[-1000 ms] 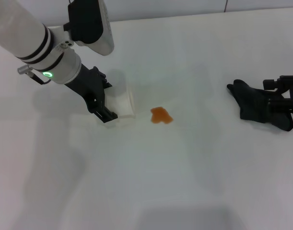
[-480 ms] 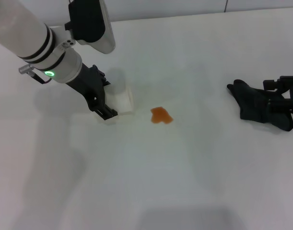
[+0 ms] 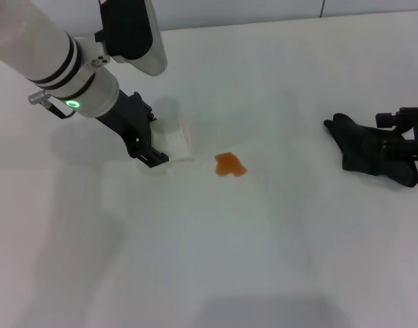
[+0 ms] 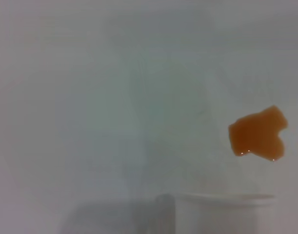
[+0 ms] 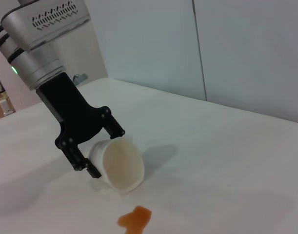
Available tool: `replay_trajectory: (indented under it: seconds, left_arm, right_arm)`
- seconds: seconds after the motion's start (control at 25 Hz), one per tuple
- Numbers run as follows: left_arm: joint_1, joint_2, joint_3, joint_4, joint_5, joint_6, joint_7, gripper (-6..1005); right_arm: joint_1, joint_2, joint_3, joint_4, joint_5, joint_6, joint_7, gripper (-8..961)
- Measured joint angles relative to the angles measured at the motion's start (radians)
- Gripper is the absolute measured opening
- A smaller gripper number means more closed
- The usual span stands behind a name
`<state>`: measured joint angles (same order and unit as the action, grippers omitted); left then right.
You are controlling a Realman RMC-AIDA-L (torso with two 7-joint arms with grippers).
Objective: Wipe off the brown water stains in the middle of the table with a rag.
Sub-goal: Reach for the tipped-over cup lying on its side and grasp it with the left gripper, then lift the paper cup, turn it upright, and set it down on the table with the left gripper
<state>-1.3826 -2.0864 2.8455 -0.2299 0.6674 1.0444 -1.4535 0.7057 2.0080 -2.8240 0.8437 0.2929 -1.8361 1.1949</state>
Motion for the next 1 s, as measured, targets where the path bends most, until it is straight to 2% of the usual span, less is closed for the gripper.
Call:
replay_trajectory:
  seconds: [0.52, 1.0]
  left_arm:
    - [-0.008, 0.001, 0.000, -0.008, -0.032, -0.022, -0.006, 645]
    - [-0.013, 0.003, -0.002, -0.038, -0.179, -0.025, 0.017, 636]
  right_arm:
    - [-0.002, -0.003, 0.000, 0.000, -0.001, 0.000, 0.000, 652]
    - [-0.009, -0.005, 0.000, 0.000, 0.000, 0.002, 0.000, 652]
